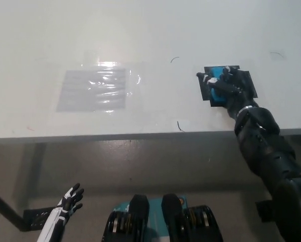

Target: A soft sponge is kept on the balc marked spot on the table infront of the robot and it uses its right hand fist to press down on it and drrags it across the table in a back and forth manner twice to clean it

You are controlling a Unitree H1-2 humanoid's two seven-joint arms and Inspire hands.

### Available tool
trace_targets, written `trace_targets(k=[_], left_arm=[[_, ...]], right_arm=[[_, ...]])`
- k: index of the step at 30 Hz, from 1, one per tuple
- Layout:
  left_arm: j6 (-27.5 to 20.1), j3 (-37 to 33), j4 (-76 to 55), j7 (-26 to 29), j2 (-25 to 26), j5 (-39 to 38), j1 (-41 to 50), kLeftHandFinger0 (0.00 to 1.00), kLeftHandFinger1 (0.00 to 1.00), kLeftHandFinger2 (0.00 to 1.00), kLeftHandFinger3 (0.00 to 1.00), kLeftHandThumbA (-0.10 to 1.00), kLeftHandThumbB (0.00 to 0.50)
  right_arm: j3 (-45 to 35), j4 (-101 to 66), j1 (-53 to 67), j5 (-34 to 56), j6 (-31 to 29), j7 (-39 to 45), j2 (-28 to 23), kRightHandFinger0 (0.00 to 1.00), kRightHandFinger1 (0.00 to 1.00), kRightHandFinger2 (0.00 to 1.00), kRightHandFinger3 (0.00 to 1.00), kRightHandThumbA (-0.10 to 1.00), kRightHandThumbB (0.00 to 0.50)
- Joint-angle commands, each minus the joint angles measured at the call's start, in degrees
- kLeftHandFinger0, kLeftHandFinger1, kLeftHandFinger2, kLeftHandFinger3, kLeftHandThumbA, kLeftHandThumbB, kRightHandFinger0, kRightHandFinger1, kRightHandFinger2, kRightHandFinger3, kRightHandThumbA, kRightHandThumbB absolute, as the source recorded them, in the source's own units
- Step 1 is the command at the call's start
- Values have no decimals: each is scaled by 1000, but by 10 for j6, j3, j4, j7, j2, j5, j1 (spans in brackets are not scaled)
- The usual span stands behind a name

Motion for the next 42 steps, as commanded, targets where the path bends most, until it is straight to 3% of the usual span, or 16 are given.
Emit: trace_targets(k=[1, 5, 9, 15, 17, 22, 32, 36, 40, 42], left_arm=[[-5, 2, -20, 0, 6, 7, -5, 1000, 1000, 1000, 1000, 1000, 500], [-8, 3, -20, -1, 7, 4, -5, 1000, 1000, 1000, 1000, 1000, 500], [-8, 4, -15, -1, 6, 3, -10, 1000, 1000, 1000, 1000, 1000, 500], [-13, 4, -14, -4, 9, 3, -13, 1000, 1000, 1000, 1000, 1000, 500], [-12, 5, -16, -2, 10, 5, -12, 1000, 1000, 1000, 1000, 1000, 500], [-13, 4, -16, -3, 13, 8, -15, 1000, 1000, 1000, 1000, 1000, 500], [-15, 6, -11, -1, 11, 6, -17, 1000, 1000, 1000, 1000, 1000, 500], [-10, 8, -14, -4, 13, 0, -18, 1000, 1000, 1000, 1000, 1000, 500], [-10, 9, -14, -6, 15, -1, -18, 1000, 1000, 1000, 1000, 1000, 500], [-9, 11, -15, -5, 16, 0, -18, 1000, 1000, 1000, 1000, 1000, 500]], right_arm=[[8, 10, -26, -10, 26, -2, 50, 0, 0, 0, 0, 1000, 328], [9, 7, -33, -9, 23, -3, 80, 0, 0, 0, 0, 1000, 338], [14, 5, -36, -13, 14, 2, 110, 0, 0, 0, 0, 1000, 316], [20, 3, -25, -19, 14, 6, 112, 0, 0, 0, 0, 1000, 288], [19, 4, -19, -19, 14, 7, 107, 0, 0, 0, 0, 1000, 312], [15, 5, 8, -16, 7, 16, 66, 0, 0, 0, 0, 1000, 263], [-4, 5, 54, -6, 2, 10, -24, 0, 0, 0, 0, 1000, 238], [-23, 4, 71, 9, 2, 19, -66, 0, 0, 0, 0, 1000, 240], [-36, 6, 90, 12, 1, 19, -104, 0, 0, 0, 0, 1000, 311], [-41, 4, 101, 12, -1, 25, -124, 0, 0, 0, 1, 1000, 297]])
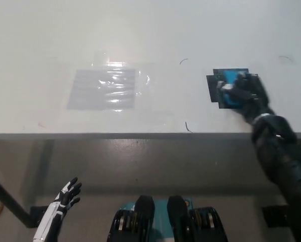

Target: A soft sponge is kept on the balc marked spot on the table infront of the robot and it uses its right hand fist to press down on it and drrags it across the table in a back and forth manner twice to clean it

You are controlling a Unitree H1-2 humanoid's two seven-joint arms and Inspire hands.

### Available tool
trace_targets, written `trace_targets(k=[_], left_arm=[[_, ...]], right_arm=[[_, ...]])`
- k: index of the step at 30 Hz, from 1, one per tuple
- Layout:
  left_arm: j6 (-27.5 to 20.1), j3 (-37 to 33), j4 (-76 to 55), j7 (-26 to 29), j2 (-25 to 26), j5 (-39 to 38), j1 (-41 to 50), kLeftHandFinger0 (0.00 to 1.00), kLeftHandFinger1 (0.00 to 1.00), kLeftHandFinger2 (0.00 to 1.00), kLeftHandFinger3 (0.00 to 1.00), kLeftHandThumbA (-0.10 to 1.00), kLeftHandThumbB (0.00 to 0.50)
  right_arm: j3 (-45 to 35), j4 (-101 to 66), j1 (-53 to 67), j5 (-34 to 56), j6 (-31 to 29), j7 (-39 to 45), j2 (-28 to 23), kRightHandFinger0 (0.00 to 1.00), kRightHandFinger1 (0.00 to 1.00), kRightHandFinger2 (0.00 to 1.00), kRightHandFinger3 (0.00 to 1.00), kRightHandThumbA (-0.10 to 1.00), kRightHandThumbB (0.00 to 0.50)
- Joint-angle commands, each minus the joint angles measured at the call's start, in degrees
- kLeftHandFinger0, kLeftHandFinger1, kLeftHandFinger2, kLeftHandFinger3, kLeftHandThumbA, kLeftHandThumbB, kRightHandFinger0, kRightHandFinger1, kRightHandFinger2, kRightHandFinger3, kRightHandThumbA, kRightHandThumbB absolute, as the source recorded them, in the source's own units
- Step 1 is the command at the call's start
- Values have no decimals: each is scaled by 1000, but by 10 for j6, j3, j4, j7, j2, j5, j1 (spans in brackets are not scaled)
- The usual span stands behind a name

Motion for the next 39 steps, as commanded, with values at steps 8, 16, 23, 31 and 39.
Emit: trace_targets(k=[8, 16, 23, 31, 39], left_arm=[[-11, 6, -8, -2, 12, 1, -12, 1000, 1000, 1000, 1000, 1000, 500], [-15, 6, 1, 2, 10, 6, -12, 1000, 1000, 1000, 1000, 1000, 500], [-18, 5, 3, 1, 9, 5, -18, 1000, 1000, 1000, 1000, 1000, 500], [-6, 7, -13, 0, 9, 1, -15, 1000, 1000, 1000, 1000, 1000, 500], [-11, 6, -8, 1, 8, 3, -16, 1000, 1000, 1000, 1000, 1000, 500]], right_arm=[[-41, 11, 75, 28, 7, -5, -111, 0, 0, 78, 136, 1000, 280], [-41, 4, 68, 24, -6, 10, -100, 0, 0, 0, 13, 1000, 250], [-29, -4, 44, 19, -14, 17, -43, 0, 0, 0, 0, 1000, 292], [-19, -17, 21, 14, -31, 17, 31, 0, 0, 0, 0, 1000, 278], [-1, -23, 5, 5, -36, 34, 87, 0, 0, 0, 0, 1000, 287]])
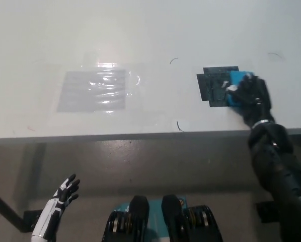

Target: A soft sponge is kept on the balc marked spot on the table infront of the robot and it uses its right hand fist to press down on it and drrags it across the table in a back and forth manner twice to clean it

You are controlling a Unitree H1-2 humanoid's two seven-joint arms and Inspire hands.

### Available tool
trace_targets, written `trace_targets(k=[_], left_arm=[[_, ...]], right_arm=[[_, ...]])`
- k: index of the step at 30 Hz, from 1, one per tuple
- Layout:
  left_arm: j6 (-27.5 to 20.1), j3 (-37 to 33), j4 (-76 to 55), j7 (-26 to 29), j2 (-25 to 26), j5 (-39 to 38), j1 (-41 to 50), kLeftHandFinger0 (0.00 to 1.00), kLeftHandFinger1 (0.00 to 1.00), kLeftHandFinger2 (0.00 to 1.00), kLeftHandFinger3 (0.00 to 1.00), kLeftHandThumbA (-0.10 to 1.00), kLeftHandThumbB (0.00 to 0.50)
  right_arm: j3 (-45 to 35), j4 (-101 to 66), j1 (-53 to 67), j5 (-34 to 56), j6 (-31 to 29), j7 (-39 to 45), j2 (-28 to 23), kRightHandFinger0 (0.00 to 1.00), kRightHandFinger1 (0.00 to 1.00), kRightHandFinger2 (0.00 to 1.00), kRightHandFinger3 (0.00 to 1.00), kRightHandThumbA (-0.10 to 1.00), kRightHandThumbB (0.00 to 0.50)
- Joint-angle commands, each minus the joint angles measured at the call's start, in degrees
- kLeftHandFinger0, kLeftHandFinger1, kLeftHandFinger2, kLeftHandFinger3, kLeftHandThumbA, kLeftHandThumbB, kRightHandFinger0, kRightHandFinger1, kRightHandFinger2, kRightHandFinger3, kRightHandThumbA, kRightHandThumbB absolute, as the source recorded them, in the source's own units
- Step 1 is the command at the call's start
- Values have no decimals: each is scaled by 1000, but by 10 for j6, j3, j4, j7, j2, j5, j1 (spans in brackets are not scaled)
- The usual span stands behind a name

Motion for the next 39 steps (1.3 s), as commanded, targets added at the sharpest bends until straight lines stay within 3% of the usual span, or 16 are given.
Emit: trace_targets(k=[1, 4, 10, 16, 17, 18, 19, 20, 21, 22, 25, 31, 39], left_arm=[[-11, 3, -11, -1, 6, 1, -7, 1000, 1000, 1000, 1000, 1000, 500], [-12, 3, -8, 3, 4, 4, -8, 1000, 1000, 1000, 1000, 1000, 500], [-4, 5, -17, 3, 4, 2, -6, 1000, 1000, 1000, 1000, 1000, 500], [-9, 5, -14, 2, 7, 3, -4, 1000, 1000, 1000, 1000, 1000, 500], [-9, 5, -15, 1, 7, 2, -3, 1000, 1000, 1000, 1000, 1000, 500], [-7, 5, -15, 1, 7, 2, -4, 1000, 1000, 1000, 1000, 1000, 500], [-6, 6, -14, 1, 7, 1, -6, 1000, 1000, 1000, 1000, 1000, 500], [-7, 6, -13, 1, 7, 1, -5, 1000, 1000, 1000, 1000, 1000, 500], [-9, 6, -13, 2, 6, 2, -4, 1000, 1000, 1000, 1000, 1000, 500], [-9, 6, -15, 0, 5, -2, 2, 1000, 1000, 1000, 1000, 1000, 500], [-17, 7, -8, 2, 5, -2, 6, 1000, 1000, 1000, 1000, 1000, 500], [-26, 7, -12, 2, 6, 0, 24, 1000, 1000, 1000, 1000, 1000, 500], [-18, 6, -13, 2, 5, 0, 29, 1000, 1000, 1000, 1000, 1000, 500]], right_arm=[[15, 6, -11, -6, 13, 35, 36, 0, 0, 0, 0, 1000, 294], [21, 5, -19, -9, 9, 29, 53, 0, 0, 0, 0, 1000, 304], [29, 7, -15, -13, 4, 29, 49, 0, 0, 0, 0, 1000, 275], [36, 10, -3, -22, -11, 13, 34, 2, 0, 0, 0, 1000, 300], [49, 6, 3, -37, -21, 6, 27, 69, 0, 0, 0, 1000, 318], [62, -1, 6, -51, -24, 5, 20, 198, 129, 162, 162, 1000, 362], [72, -12, 6, -57, -21, 13, 14, 455, 392, 427, 399, 1000, 420], [82, -36, 10, -59, -9, 35, 5, 675, 712, 740, 752, 1000, 440], [87, -53, 13, -54, 2, 54, 1, 740, 785, 811, 871, 1000, 455], [96, -99, 25, -48, 8, 85, -5, 963, 1000, 1000, 1000, 1000, 467], [106, -274, 67, -8, 56, 126, -6, 1000, 1000, 1000, 1000, 1000, 429], [141, -644, 118, 76, 192, 138, -16, 1000, 1000, 1000, 1000, 1000, 499], [191, -937, 164, 66, 231, 96, -28, 1000, 1000, 1000, 1000, 1000, 500]])
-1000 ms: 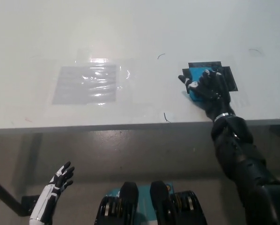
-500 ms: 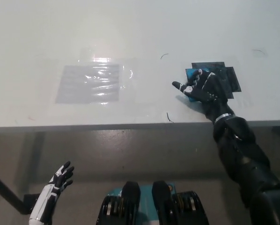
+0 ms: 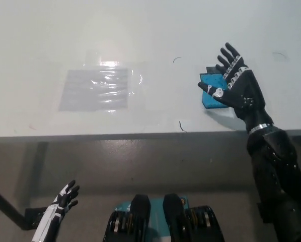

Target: A soft sponge is kept on the balc marked spot on the table infront of the robot and it uses its right hand fist to press down on it and drrags it across the table in a back and forth manner twice to clean it

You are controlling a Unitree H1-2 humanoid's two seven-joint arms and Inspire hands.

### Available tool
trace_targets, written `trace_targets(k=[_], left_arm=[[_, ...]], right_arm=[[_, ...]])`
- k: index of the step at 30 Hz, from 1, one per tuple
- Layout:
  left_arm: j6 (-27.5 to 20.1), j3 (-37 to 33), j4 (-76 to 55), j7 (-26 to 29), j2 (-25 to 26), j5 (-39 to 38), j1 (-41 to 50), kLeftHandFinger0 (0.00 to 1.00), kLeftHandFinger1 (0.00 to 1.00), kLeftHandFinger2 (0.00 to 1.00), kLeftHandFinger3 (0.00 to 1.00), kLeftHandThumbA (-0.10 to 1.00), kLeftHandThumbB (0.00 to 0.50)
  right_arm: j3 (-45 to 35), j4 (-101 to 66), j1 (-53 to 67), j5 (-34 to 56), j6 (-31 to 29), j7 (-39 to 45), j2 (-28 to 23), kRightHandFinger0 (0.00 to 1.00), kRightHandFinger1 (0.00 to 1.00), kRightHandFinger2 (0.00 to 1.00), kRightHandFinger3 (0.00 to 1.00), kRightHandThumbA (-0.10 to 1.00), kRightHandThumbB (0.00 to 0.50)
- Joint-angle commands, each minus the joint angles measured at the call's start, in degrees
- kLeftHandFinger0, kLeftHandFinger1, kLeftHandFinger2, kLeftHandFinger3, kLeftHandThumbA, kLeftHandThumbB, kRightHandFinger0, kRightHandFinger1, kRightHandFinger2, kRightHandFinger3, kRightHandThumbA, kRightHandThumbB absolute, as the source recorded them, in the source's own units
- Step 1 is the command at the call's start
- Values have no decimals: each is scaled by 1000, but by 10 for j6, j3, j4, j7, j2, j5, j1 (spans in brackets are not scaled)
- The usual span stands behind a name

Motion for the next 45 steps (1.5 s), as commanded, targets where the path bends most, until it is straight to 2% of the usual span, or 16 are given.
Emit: trace_targets(k=[1, 6, 10, 13, 16, 17, 18, 24, 25, 28, 31, 34, 38, 39, 42, 45], left_arm=[[-19, 7, -17, 3, 4, -2, 16, 1000, 1000, 1000, 1000, 1000, 500], [-14, 8, -18, 0, 9, -5, 9, 1000, 1000, 1000, 1000, 1000, 500], [-20, 5, -13, -2, 5, -5, 2, 1000, 1000, 1000, 1000, 1000, 500], [-17, 3, -14, -2, 3, -5, 3, 1000, 1000, 1000, 1000, 1000, 500], [-18, 6, -9, -1, 3, -8, -5, 1000, 1000, 1000, 1000, 1000, 500], [-16, 8, -10, -1, 5, -9, -10, 1000, 1000, 1000, 1000, 1000, 500], [-15, 9, -10, -1, 6, -9, -12, 1000, 1000, 1000, 1000, 1000, 500], [-14, 9, -9, -1, 12, -6, -19, 1000, 1000, 1000, 1000, 1000, 500], [-13, 9, -9, -2, 12, -6, -19, 1000, 1000, 1000, 1000, 1000, 500], [-19, 9, -1, -3, 11, -7, -19, 1000, 1000, 1000, 1000, 1000, 500], [-18, 10, -4, -4, 12, -9, -15, 1000, 1000, 1000, 1000, 1000, 500], [-21, 11, 0, -3, 12, -10, -16, 1000, 1000, 1000, 1000, 1000, 500], [-28, 11, 4, 0, 11, -6, -21, 1000, 1000, 1000, 1000, 1000, 500], [-28, 12, 5, 0, 10, -9, -24, 1000, 1000, 1000, 1000, 1000, 500], [-23, 13, 2, -3, 11, -12, -26, 1000, 1000, 1000, 1000, 1000, 500], [-19, 12, -1, -3, 10, -10, -29, 1000, 1000, 1000, 1000, 1000, 500]], right_arm=[[97, -572, 27, 62, 162, 39, -34, 1000, 1000, 1000, 1000, 1000, 500], [129, -720, 117, 35, 160, 17, -13, 1000, 1000, 1000, 1000, 1000, 500], [151, -770, 216, 12, 106, 25, -2, 1000, 1000, 1000, 1000, 1000, 498], [155, -776, 297, 14, 82, 25, -5, 1000, 1000, 1000, 1000, 1000, 500], [160, -750, 353, 33, 28, 39, -10, 1000, 1000, 1000, 1000, 1000, 462], [160, -741, 378, 39, 42, 33, -10, 1000, 1000, 1000, 1000, 1000, 498], [160, -740, 375, 39, 43, 32, -9, 1000, 1000, 1000, 1000, 1000, 500], [145, -632, 475, 43, -13, 24, 9, 1000, 1000, 1000, 1000, 1000, 440], [140, -608, 480, 41, -27, 23, 12, 1000, 1000, 1000, 1000, 1000, 428], [117, -534, 478, 16, -40, 5, 14, 1000, 1000, 1000, 1000, 1000, 439], [96, -461, 465, -1, -23, -25, 30, 1000, 1000, 1000, 1000, 1000, 436], [78, -371, 440, 44, -11, -15, 39, 1000, 1000, 1000, 1000, 1000, 345], [53, -268, 396, 77, -1, 1, 46, 1000, 1000, 1000, 1000, 1000, 350], [49, -260, 388, 71, 2, -3, 45, 1000, 1000, 1000, 1000, 1000, 370], [45, -256, 381, 66, 3, -3, 45, 1000, 1000, 1000, 1000, 1000, 367], [44, -247, 375, 57, -7, 1, 42, 1000, 1000, 1000, 1000, 1000, 336]])
